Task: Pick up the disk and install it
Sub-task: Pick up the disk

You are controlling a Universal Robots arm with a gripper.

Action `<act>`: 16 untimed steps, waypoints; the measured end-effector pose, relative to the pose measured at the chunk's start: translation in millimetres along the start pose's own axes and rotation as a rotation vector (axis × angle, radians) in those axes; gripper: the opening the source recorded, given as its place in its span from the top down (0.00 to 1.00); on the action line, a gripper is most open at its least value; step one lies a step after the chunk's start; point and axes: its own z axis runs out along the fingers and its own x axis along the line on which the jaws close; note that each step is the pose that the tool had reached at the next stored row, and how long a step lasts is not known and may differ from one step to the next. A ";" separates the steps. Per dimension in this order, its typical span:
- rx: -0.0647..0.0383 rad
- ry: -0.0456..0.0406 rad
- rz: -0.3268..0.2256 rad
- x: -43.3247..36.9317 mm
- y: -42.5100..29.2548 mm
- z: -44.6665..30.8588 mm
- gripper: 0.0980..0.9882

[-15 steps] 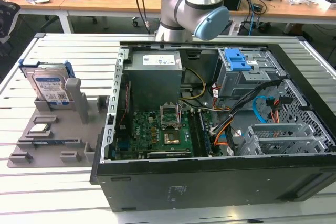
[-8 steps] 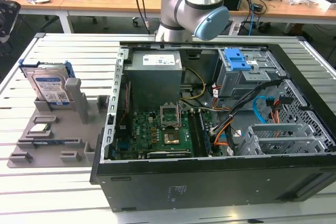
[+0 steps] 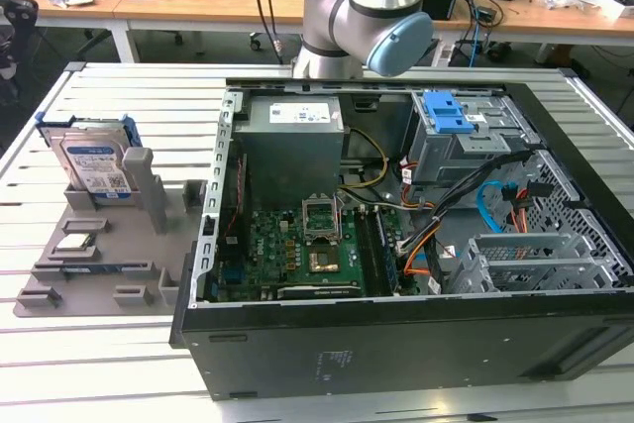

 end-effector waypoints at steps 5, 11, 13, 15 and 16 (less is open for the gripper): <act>-0.002 0.0032 -0.077 0.0 0.0 0.0 0.99; -0.004 0.0079 -0.190 0.0 0.0 0.0 0.99; -0.005 0.0096 -0.229 0.0 0.0 0.0 0.99; -0.006 0.0115 -0.272 0.0 0.0 0.0 0.99; -0.007 0.0119 -0.284 0.0 0.0 0.1 0.99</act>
